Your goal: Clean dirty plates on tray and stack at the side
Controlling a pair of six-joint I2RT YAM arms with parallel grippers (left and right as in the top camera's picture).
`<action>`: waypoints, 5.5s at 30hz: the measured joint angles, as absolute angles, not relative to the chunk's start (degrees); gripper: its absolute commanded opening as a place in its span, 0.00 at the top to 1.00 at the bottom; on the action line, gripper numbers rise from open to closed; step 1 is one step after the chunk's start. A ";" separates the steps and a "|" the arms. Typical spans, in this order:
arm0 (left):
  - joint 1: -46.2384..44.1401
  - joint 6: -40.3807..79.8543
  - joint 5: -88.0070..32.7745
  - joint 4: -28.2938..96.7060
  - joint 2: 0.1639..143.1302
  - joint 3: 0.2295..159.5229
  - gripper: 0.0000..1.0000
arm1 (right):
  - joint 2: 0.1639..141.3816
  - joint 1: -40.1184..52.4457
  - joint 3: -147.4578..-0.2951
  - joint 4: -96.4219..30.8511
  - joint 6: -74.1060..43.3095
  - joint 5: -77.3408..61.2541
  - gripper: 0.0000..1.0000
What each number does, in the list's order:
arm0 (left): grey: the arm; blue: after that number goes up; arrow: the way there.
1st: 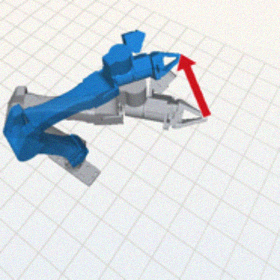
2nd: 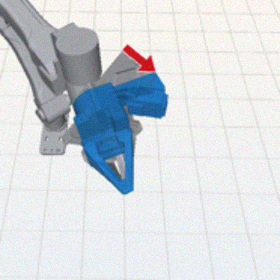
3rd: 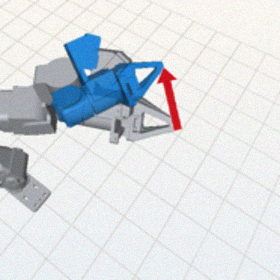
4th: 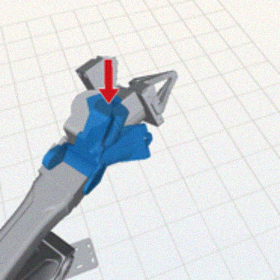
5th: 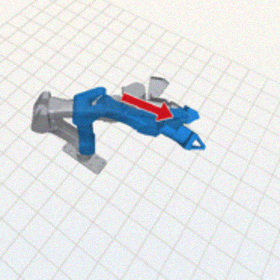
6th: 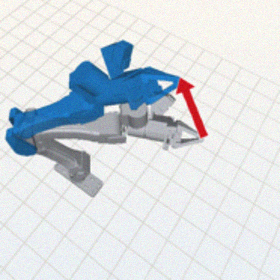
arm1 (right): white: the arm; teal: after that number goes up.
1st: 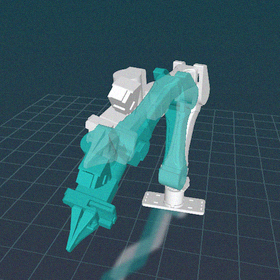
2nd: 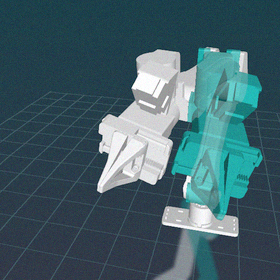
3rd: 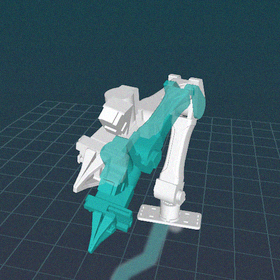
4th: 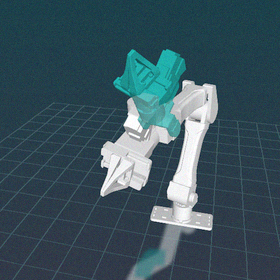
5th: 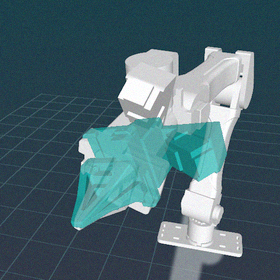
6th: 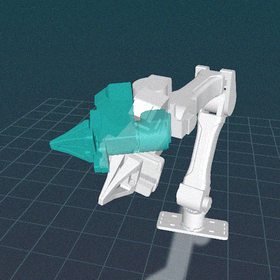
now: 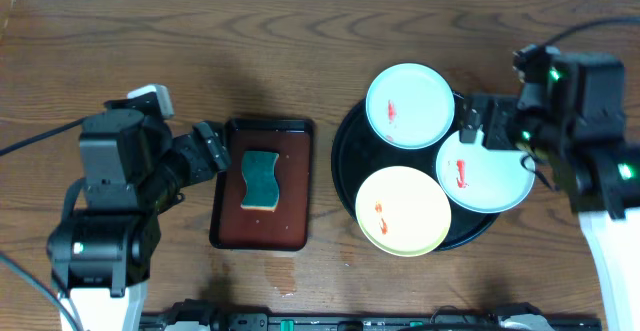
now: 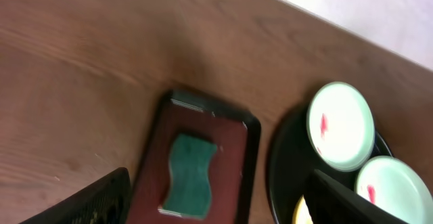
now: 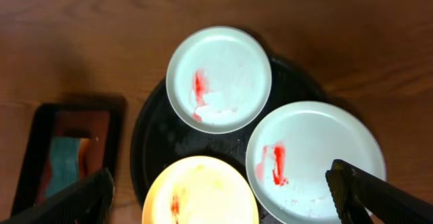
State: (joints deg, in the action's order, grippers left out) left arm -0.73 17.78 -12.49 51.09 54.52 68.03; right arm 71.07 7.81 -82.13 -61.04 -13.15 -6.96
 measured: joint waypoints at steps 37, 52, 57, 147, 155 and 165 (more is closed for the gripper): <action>-12.99 13.63 -18.15 61.58 69.95 68.16 0.25 | 82.89 13.63 -42.65 -50.54 -25.43 -6.26 0.70; -12.99 13.47 -17.67 61.58 70.00 68.16 0.35 | 82.89 13.63 -41.76 -35.94 -27.18 -9.19 0.99; -12.99 13.47 -16.71 61.58 70.00 68.16 0.34 | 82.89 13.63 -41.76 -35.68 -29.02 -4.64 0.99; -14.37 20.75 -11.22 36.36 90.94 46.39 0.75 | 90.70 13.30 -42.81 -26.96 -21.50 -7.29 0.99; -14.37 19.97 -11.22 46.09 90.65 54.41 0.43 | 90.70 13.30 -42.87 -27.16 -21.50 -7.29 0.99; -14.41 18.15 -3.84 36.84 89.34 56.01 0.38 | 90.76 13.30 -42.96 -27.27 -21.50 -7.29 0.99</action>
State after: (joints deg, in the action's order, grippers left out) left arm -14.41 18.15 -3.84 36.84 89.34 56.01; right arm 90.76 13.30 -42.96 -27.27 -21.50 -7.29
